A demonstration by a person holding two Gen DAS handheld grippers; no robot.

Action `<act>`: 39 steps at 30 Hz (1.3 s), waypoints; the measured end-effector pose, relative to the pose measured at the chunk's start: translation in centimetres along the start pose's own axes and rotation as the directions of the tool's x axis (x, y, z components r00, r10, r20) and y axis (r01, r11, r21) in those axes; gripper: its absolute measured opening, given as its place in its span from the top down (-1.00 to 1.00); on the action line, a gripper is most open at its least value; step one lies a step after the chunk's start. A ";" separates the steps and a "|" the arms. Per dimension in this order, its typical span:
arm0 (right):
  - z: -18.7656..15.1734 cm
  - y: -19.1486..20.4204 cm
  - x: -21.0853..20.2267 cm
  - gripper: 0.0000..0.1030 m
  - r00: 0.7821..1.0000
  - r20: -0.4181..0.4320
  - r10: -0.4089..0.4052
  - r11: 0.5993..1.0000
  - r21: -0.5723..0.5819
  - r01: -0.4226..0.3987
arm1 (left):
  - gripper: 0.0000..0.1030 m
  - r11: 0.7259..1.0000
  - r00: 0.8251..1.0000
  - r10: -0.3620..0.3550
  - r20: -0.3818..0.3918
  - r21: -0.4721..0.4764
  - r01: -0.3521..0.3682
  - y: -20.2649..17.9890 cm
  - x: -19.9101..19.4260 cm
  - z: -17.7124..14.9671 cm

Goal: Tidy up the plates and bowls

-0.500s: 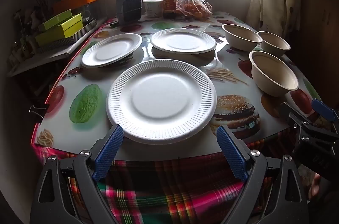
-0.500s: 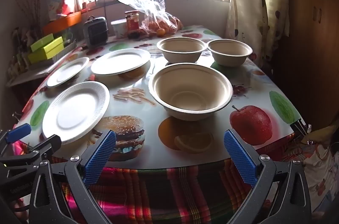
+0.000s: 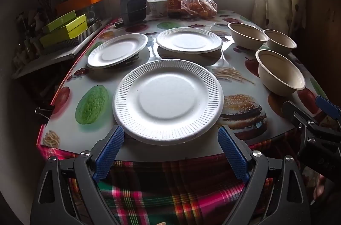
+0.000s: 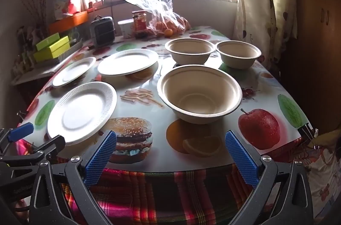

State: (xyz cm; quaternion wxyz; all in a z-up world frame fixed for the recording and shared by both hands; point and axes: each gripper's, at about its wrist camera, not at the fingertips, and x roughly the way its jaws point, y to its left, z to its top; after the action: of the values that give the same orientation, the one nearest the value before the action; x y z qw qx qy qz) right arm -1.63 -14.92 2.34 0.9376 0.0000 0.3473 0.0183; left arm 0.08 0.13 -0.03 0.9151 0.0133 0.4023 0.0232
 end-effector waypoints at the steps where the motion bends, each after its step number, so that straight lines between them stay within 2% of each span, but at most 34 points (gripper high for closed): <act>1: 0.0 0.1 0.0 -1.00 1.000 0.002 0.005 1.000 -0.004 -0.005 | -0.75 1.000 1.000 0.006 -0.001 0.002 -0.006 0.0 0.0 0.0; 39: 0.9 1.2 0.2 -1.00 0.999 0.007 0.038 0.999 -0.032 -0.038 | -0.75 0.999 0.999 0.034 0.014 -0.015 -0.034 0.7 -0.1 1.0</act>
State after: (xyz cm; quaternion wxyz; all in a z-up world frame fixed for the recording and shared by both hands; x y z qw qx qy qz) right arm -0.92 -13.71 2.90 0.9382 -0.0083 0.3435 0.0417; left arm 0.73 0.85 0.71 0.9174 0.0133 0.3955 0.0417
